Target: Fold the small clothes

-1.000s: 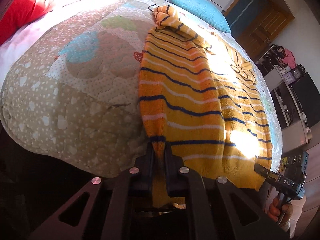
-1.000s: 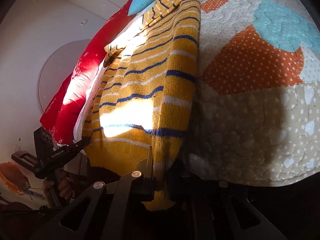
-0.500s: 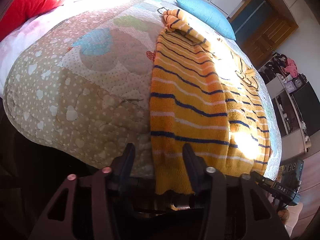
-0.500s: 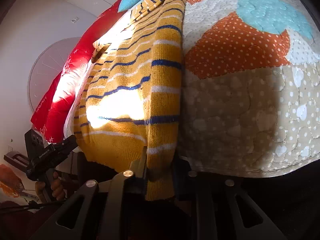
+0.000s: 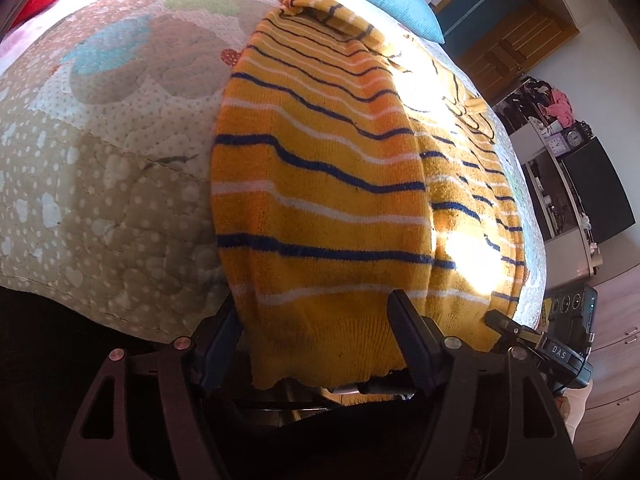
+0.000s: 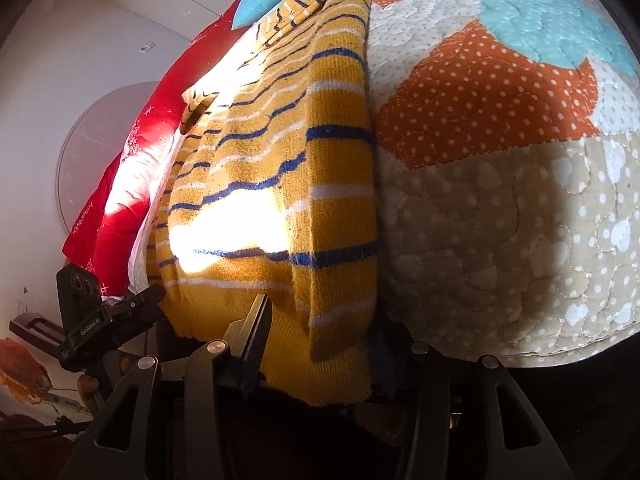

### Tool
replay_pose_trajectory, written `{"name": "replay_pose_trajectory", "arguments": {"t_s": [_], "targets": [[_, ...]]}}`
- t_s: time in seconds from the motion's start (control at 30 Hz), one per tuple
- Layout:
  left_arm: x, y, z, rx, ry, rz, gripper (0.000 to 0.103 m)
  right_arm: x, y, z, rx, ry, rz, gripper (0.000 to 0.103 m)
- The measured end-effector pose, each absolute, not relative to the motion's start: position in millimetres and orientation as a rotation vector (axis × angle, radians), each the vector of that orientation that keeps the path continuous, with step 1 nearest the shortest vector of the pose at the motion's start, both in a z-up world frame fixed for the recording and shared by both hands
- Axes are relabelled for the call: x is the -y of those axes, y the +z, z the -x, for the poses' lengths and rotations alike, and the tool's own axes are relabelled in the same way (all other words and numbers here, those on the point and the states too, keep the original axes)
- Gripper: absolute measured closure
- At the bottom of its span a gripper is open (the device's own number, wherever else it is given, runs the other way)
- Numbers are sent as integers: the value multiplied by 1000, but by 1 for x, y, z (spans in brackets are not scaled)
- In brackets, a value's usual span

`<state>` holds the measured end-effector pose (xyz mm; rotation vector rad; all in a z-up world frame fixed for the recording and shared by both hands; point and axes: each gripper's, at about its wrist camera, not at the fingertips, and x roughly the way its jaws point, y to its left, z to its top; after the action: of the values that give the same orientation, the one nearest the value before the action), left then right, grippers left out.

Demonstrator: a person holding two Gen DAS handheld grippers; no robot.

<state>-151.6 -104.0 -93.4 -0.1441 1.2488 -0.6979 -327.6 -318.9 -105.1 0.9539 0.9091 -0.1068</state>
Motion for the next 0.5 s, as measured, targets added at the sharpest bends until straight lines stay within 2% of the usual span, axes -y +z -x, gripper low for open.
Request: {"name": "replay_pose_trajectory", "arguments": {"t_s": [0.3,0.33,0.37,0.43,0.47,0.5], "targets": [[110,-97,148,-1282,-702,129,32,314,-106,319,-909,-119,-934,49],[110,-98,147,-1289,-701,124,38,314,-107,318,-910,-121,-933,49],[112,-99,147,-1295,-694,109,63,313,-107,318,-911,-122,-932,50],[113,-101,148,-1321,-698,81,93,312,-107,318,-912,-128,-927,64],[111,-99,149,-1322,-703,102,93,312,-107,319,-915,-121,-929,86],[109,-95,151,-1314,-701,106,93,311,-107,319,-915,-105,-937,89]]}}
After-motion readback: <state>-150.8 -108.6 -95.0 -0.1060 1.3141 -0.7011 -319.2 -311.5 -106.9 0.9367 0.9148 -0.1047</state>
